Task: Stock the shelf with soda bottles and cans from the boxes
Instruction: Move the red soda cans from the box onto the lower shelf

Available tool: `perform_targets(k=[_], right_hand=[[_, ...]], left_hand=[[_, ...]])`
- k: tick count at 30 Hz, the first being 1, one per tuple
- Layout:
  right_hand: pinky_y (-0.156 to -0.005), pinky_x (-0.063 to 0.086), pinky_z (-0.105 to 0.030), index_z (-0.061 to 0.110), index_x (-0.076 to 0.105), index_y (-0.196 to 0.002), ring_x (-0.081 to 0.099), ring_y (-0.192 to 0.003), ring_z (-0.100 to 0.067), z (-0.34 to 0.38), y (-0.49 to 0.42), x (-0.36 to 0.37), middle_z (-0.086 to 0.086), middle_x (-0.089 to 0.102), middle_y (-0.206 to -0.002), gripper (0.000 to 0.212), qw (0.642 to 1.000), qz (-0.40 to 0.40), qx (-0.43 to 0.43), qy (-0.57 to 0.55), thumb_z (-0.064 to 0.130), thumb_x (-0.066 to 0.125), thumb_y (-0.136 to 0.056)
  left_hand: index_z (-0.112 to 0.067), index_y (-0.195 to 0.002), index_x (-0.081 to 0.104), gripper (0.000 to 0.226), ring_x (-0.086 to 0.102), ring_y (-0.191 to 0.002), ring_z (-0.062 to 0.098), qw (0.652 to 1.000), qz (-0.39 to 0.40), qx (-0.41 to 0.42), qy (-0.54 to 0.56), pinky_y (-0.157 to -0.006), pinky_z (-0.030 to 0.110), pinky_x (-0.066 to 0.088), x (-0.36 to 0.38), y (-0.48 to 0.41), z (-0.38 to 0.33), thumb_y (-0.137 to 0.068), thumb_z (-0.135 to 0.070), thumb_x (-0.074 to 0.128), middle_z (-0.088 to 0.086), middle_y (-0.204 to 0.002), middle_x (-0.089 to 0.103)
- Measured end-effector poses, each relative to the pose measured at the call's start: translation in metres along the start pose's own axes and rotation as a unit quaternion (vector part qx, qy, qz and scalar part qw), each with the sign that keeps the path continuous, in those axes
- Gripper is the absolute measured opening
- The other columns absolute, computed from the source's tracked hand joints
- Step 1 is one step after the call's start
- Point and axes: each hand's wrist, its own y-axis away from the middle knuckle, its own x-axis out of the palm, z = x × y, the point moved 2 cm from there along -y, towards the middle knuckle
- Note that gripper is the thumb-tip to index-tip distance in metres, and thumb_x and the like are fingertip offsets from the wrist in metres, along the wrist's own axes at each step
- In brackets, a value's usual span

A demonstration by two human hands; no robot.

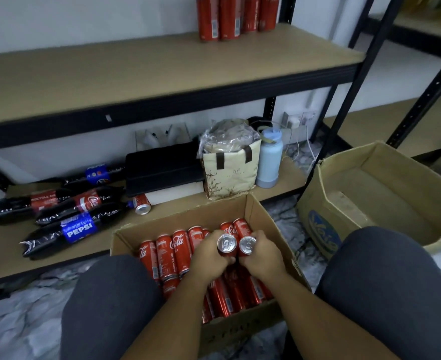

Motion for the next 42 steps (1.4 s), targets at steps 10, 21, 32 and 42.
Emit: perform_targets(k=[10, 21, 32, 42], right_hand=[[-0.093, 0.045, -0.012, 0.040, 0.053, -0.137, 0.061, -0.109, 0.001, 0.092, 0.039, -0.110, 0.019, 0.067, -0.116, 0.075, 0.971, -0.056, -0.172, -0.156, 0.008, 0.079, -0.075], [-0.097, 0.053, -0.033, 0.043, 0.059, -0.125, 0.064, -0.105, 0.004, 0.243, 0.039, -0.297, 0.025, 0.069, -0.110, 0.046, 0.895, -0.098, -0.375, -0.220, 0.023, 0.077, -0.088], [-0.103, 0.051, -0.053, 0.043, 0.049, -0.124, 0.063, -0.112, -0.016, 0.307, -0.076, -0.338, 0.007, 0.065, -0.120, 0.041, 0.910, -0.055, -0.311, -0.268, 0.021, 0.068, -0.095], [-0.110, 0.040, -0.037, 0.042, 0.041, -0.141, 0.053, -0.122, -0.004, 0.272, -0.120, -0.306, 0.020, 0.059, -0.128, 0.060, 0.920, -0.026, -0.312, -0.234, 0.014, 0.068, -0.095]], left_hand=[[-0.044, -0.121, 0.053, 0.061, 0.063, -0.106, -0.005, 0.990, -0.073, 0.081, 0.089, -0.090, 0.012, 0.045, -0.106, 0.028, -0.109, -0.080, -0.008, 0.080, -0.024, -0.110, 0.068], [-0.044, -0.127, 0.059, 0.049, 0.059, -0.106, -0.010, 0.942, -0.175, 0.276, 0.083, -0.093, 0.025, 0.050, -0.275, 0.034, -0.293, -0.089, -0.017, 0.076, -0.025, -0.114, 0.068], [-0.036, -0.120, 0.052, 0.029, 0.063, -0.109, 0.017, 0.955, -0.204, 0.196, 0.090, -0.100, 0.046, 0.052, -0.295, -0.071, -0.355, -0.096, -0.026, 0.067, -0.012, -0.110, 0.063], [-0.035, -0.156, 0.019, 0.089, 0.054, -0.126, 0.013, 0.969, -0.142, 0.202, -0.001, -0.105, 0.032, 0.041, -0.265, -0.118, -0.315, -0.089, -0.024, 0.076, -0.009, -0.137, 0.056]])
